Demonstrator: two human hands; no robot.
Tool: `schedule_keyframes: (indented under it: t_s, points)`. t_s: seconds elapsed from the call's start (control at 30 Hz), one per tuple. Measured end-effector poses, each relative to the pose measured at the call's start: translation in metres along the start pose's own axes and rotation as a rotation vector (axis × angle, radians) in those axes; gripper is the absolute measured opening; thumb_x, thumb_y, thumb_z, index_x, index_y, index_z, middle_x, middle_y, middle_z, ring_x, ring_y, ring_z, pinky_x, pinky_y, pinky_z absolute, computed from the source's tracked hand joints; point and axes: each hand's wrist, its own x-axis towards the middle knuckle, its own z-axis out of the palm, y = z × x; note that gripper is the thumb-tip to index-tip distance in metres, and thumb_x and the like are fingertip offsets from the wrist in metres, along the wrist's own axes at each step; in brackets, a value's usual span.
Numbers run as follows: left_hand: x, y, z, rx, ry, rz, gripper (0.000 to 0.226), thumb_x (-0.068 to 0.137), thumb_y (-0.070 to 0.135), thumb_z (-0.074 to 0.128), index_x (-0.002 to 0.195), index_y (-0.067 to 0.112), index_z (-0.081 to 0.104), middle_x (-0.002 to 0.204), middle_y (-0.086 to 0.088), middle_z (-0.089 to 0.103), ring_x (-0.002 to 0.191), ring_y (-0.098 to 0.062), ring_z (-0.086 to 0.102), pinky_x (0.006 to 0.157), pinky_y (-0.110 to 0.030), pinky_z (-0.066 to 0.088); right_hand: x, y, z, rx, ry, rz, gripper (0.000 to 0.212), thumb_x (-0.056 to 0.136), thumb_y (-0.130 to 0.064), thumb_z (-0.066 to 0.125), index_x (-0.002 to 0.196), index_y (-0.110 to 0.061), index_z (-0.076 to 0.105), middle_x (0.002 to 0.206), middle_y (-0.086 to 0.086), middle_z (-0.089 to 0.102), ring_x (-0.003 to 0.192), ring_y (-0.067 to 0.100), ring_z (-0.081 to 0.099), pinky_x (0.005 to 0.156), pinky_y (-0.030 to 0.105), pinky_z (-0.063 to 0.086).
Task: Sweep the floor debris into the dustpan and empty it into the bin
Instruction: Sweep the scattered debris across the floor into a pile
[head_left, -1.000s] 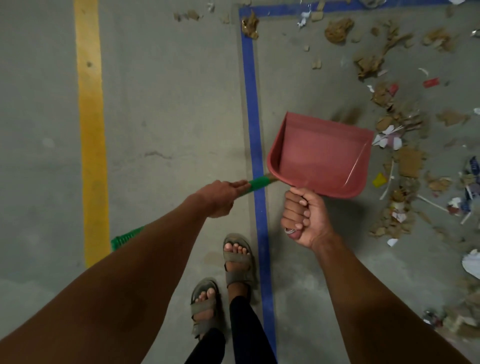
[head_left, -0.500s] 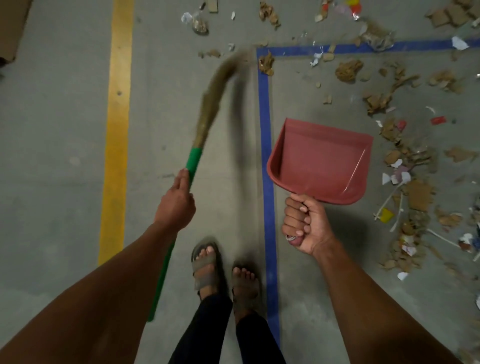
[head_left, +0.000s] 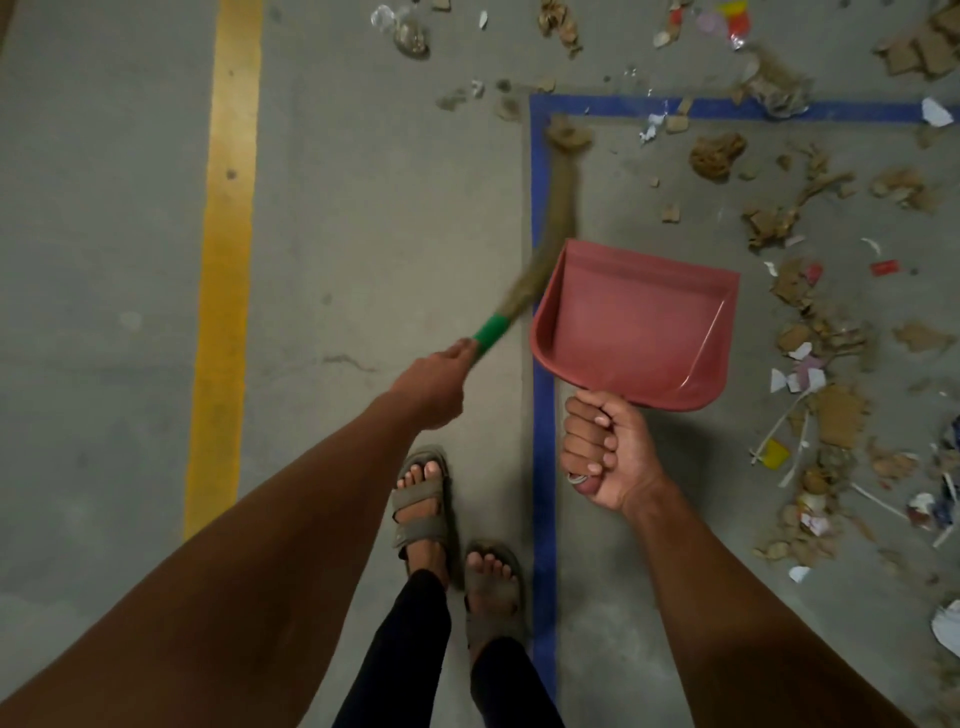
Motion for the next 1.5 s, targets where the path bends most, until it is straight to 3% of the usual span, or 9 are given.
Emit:
schedule_keyframes:
  t_s: [0.13, 0.27, 0.6, 0.8, 0.9, 1.1, 1.23, 1.37, 1.5]
  points:
    - [0.017, -0.010, -0.014, 0.159, -0.079, 0.264, 0.085, 0.097, 0.004, 0.047, 0.163, 0.039, 0.008, 0.171, 0.005, 0.019, 0.125, -0.034, 0.058, 0.100, -0.045, 0.052, 0.016, -0.001, 0.021, 0.003, -0.009, -0.018, 0.045, 0.077, -0.019, 0.080, 0.057, -0.023, 0.039, 0.040, -0.010, 0.018, 0.031, 0.009, 0.013, 0.035, 0.021, 0.016]
    - [0.014, -0.048, -0.034, 0.127, 0.057, 0.293, 0.082, 0.099, 0.009, 0.049, 0.164, 0.034, 0.007, 0.171, 0.007, 0.016, 0.122, -0.035, 0.061, 0.095, -0.045, 0.055, 0.042, -0.003, 0.047, 0.036, -0.022, -0.014, 0.040, 0.095, -0.022, 0.054, 0.057, -0.022, 0.042, 0.040, -0.010, 0.020, 0.031, 0.009, 0.014, 0.036, 0.022, 0.016]
    - [0.012, -0.172, -0.103, -0.216, 0.527, -0.314, 0.069, 0.098, 0.007, 0.051, 0.159, 0.000, 0.020, 0.164, -0.023, 0.027, 0.130, -0.050, 0.048, 0.106, -0.053, 0.045, 0.110, -0.019, 0.104, 0.019, -0.008, -0.001, 0.041, 0.099, -0.023, 0.042, 0.058, -0.024, 0.035, 0.037, -0.010, 0.025, 0.030, 0.008, 0.012, 0.034, 0.021, 0.016]
    - [0.057, -0.194, -0.146, -0.256, 0.467, -0.483, 0.042, 0.095, 0.008, 0.054, 0.134, -0.001, 0.042, 0.133, -0.027, 0.056, 0.111, -0.048, 0.058, 0.090, -0.053, 0.050, 0.136, -0.029, 0.108, -0.016, 0.018, 0.015, 0.041, 0.097, -0.023, 0.044, 0.057, -0.024, 0.036, 0.037, -0.009, 0.026, 0.028, 0.007, 0.017, 0.034, 0.020, 0.016]
    - [0.075, -0.191, -0.157, -0.126, 0.347, -0.383, 0.040, 0.095, 0.007, 0.053, 0.134, 0.005, 0.042, 0.127, -0.026, 0.058, 0.105, -0.049, 0.060, 0.086, -0.051, 0.050, 0.147, -0.032, 0.104, -0.033, 0.033, 0.022, 0.041, 0.097, -0.023, 0.045, 0.057, -0.024, 0.036, 0.037, -0.010, 0.025, 0.028, 0.006, 0.018, 0.035, 0.021, 0.016]
    - [0.101, -0.184, -0.157, 0.056, 0.160, -0.006, 0.074, 0.098, 0.009, 0.050, 0.164, 0.024, 0.019, 0.168, -0.008, 0.027, 0.131, -0.045, 0.052, 0.109, -0.046, 0.046, 0.161, -0.037, 0.107, -0.025, 0.050, 0.036, 0.042, 0.098, -0.022, 0.043, 0.056, -0.024, 0.036, 0.037, -0.009, 0.025, 0.028, 0.007, 0.016, 0.034, 0.020, 0.017]
    - [0.105, -0.186, -0.157, 0.158, 0.096, 0.221, 0.080, 0.095, 0.012, 0.049, 0.163, 0.035, 0.013, 0.170, 0.006, 0.021, 0.122, -0.042, 0.061, 0.100, -0.050, 0.053, 0.165, -0.047, 0.120, -0.038, 0.033, 0.039, 0.042, 0.098, -0.023, 0.043, 0.057, -0.024, 0.036, 0.037, -0.009, 0.026, 0.029, 0.007, 0.016, 0.035, 0.021, 0.016]
    - [0.087, -0.187, -0.165, 0.136, 0.174, 0.215, 0.077, 0.099, 0.016, 0.048, 0.164, 0.031, 0.010, 0.171, 0.007, 0.018, 0.119, -0.040, 0.063, 0.094, -0.050, 0.056, 0.169, -0.064, 0.143, -0.046, 0.033, 0.031, 0.042, 0.097, -0.023, 0.043, 0.056, -0.024, 0.037, 0.037, -0.009, 0.025, 0.031, 0.008, 0.010, 0.036, 0.021, 0.014]
    - [0.067, -0.204, -0.172, -0.022, 0.360, 0.019, 0.075, 0.100, 0.017, 0.052, 0.163, 0.019, 0.012, 0.169, -0.006, 0.025, 0.116, -0.048, 0.062, 0.090, -0.055, 0.055, 0.178, -0.078, 0.166, -0.054, 0.024, 0.021, 0.041, 0.097, -0.022, 0.042, 0.056, -0.023, 0.036, 0.037, -0.009, 0.026, 0.031, 0.008, 0.010, 0.033, 0.020, 0.017]
